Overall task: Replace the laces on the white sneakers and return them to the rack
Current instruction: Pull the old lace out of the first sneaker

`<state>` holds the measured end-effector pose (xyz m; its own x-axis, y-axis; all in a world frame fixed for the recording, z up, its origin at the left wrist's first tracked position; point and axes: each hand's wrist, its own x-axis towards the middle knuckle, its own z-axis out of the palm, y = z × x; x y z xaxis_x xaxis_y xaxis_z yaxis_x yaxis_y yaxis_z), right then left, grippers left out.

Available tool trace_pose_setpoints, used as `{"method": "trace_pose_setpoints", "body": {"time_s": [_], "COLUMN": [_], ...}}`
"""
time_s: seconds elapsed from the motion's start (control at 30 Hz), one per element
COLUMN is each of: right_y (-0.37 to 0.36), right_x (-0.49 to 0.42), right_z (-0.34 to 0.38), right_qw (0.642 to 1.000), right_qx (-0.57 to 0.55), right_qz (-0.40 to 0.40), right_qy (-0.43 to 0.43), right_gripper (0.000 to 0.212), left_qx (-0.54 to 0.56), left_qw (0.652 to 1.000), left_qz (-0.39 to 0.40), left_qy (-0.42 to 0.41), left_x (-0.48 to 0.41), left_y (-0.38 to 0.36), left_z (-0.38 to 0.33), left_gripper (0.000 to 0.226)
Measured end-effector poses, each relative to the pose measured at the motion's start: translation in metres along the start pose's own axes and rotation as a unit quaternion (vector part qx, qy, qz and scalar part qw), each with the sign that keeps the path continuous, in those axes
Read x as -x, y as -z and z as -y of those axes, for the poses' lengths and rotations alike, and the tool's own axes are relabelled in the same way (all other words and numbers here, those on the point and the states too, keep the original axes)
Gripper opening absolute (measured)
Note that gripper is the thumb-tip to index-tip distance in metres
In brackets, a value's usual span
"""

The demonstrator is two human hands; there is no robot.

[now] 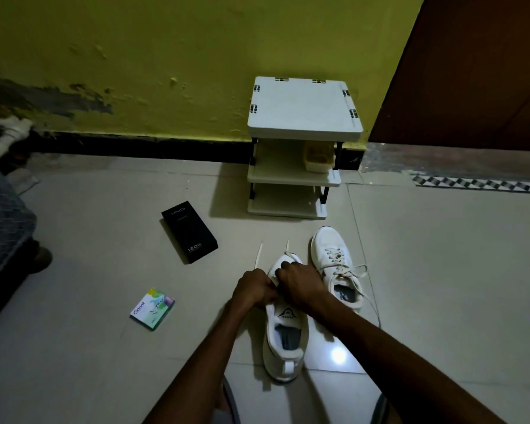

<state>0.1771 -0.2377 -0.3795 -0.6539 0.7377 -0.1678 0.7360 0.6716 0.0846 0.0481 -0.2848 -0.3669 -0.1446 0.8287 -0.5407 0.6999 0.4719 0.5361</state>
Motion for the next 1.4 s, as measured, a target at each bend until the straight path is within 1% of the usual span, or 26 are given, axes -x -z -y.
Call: {"method": "trace_pose_setpoints", "body": {"time_s": [0.13,0.2,0.23,0.27,0.3,0.37,0.4,0.43,0.47,0.5,0.6,0.63,0.67,0.7,0.8,0.87,0.93,1.0,1.07,1.13,1.17,1.2,1.23,1.27,1.33,1.4], "right_y": [0.008,0.023,0.027,0.030,0.034,0.039,0.036,0.035,0.038,0.039,0.029,0.024,0.019,0.018,0.011,0.013,0.014,0.009,0.004,0.003,0.002,0.003,0.004,0.002,-0.006,-0.005], "right_x": [-0.004,-0.008,-0.013,-0.016,-0.016,-0.017,-0.019,-0.019,-0.017,-0.015,-0.007,-0.006,-0.005,-0.003,0.002,0.003,0.000,0.000,0.001,-0.001,-0.003,-0.004,-0.005,-0.007,-0.009,-0.006], "right_z": [-0.002,-0.015,-0.026,-0.036,-0.045,-0.049,-0.047,-0.041,-0.035,-0.029,-0.020,-0.020,-0.019,-0.015,-0.002,-0.002,-0.014,-0.024,-0.026,-0.022,-0.021,-0.019,-0.018,-0.017,-0.019,-0.020], "right_qw": [0.995,0.980,0.937,0.860,0.751,0.522,0.440,0.406,0.434,0.516,0.838,0.912,0.955,0.976,0.996,0.994,0.966,0.901,0.792,0.661,0.610,0.584,0.591,0.632,0.764,0.860], "right_qx": [0.058,-0.110,-0.216,-0.336,-0.460,-0.691,-0.769,-0.809,-0.814,-0.781,-0.521,-0.399,-0.288,-0.195,-0.067,-0.107,-0.224,-0.347,-0.479,-0.622,-0.675,-0.704,-0.705,-0.683,-0.570,-0.457], "right_qz": [-0.077,-0.110,-0.161,-0.203,-0.230,-0.235,-0.208,-0.169,-0.136,-0.119,-0.066,-0.010,0.048,0.084,0.056,0.007,-0.068,-0.147,-0.207,-0.185,-0.138,-0.082,-0.045,-0.029,-0.038,-0.016], "right_qy": [0.007,-0.126,-0.223,-0.327,-0.413,-0.440,-0.414,-0.390,-0.362,-0.331,-0.147,-0.093,-0.059,-0.042,-0.020,-0.035,-0.113,-0.214,-0.316,-0.377,-0.392,-0.397,-0.389,-0.364,-0.300,-0.227], "right_gripper": [0.030,0.029,0.024,0.019,0.018,0.021,0.023,0.024,0.023,0.023,0.034,0.041,0.041,0.034,0.021,0.017,0.016,0.024,0.025,0.025,0.025,0.025,0.026,0.029,0.032,0.030], "left_qx": [-0.002,0.003,0.006,0.010,0.012,0.010,0.007,0.005,0.004,0.007,0.023,0.022,0.021,0.025,0.022,0.015,0.021,0.020,0.032,0.037,0.029,0.019,0.011,0.008,0.010,0.017], "left_qw": [1.000,1.000,1.000,1.000,1.000,1.000,1.000,1.000,1.000,1.000,1.000,1.000,1.000,1.000,1.000,1.000,1.000,1.000,0.999,0.999,0.999,0.999,0.999,0.999,0.999,0.999], "left_qz": [-0.007,-0.016,-0.019,-0.020,-0.020,-0.020,-0.020,-0.020,-0.019,-0.016,-0.002,0.002,0.002,-0.001,-0.001,-0.002,-0.008,-0.021,-0.025,-0.026,-0.027,-0.028,-0.030,-0.031,-0.038,-0.043], "left_qy": [-0.004,-0.011,-0.012,-0.012,-0.011,-0.015,-0.018,-0.020,-0.019,-0.018,-0.006,-0.007,-0.007,-0.007,-0.013,-0.014,-0.006,-0.002,-0.001,-0.002,-0.005,-0.004,-0.002,0.000,0.001,0.007], "left_x": [-0.001,-0.002,-0.003,-0.004,-0.004,-0.003,-0.004,-0.004,-0.004,-0.004,-0.002,-0.002,-0.002,-0.002,0.000,0.000,0.000,-0.002,-0.004,-0.004,-0.004,-0.003,-0.001,0.000,0.000,-0.002], "left_y": [0.000,0.000,-0.001,-0.001,-0.002,-0.002,-0.002,-0.002,-0.002,-0.002,0.001,0.001,0.001,0.002,0.002,0.001,0.002,0.005,0.007,0.005,0.003,0.000,-0.002,-0.004,-0.005,-0.005], "left_z": [0.002,0.005,0.006,0.007,0.007,0.006,0.005,0.004,0.004,0.005,0.004,0.005,0.005,0.005,0.004,0.004,0.005,0.008,0.007,0.004,0.002,0.000,-0.001,-0.001,0.000,0.001], "left_gripper": [0.024,0.026,0.027,0.025,0.022,0.014,0.013,0.014,0.019,0.023,0.024,0.024,0.024,0.022,0.017,0.018,0.022,0.027,0.028,0.026,0.024,0.021,0.018,0.015,0.016,0.027]}}
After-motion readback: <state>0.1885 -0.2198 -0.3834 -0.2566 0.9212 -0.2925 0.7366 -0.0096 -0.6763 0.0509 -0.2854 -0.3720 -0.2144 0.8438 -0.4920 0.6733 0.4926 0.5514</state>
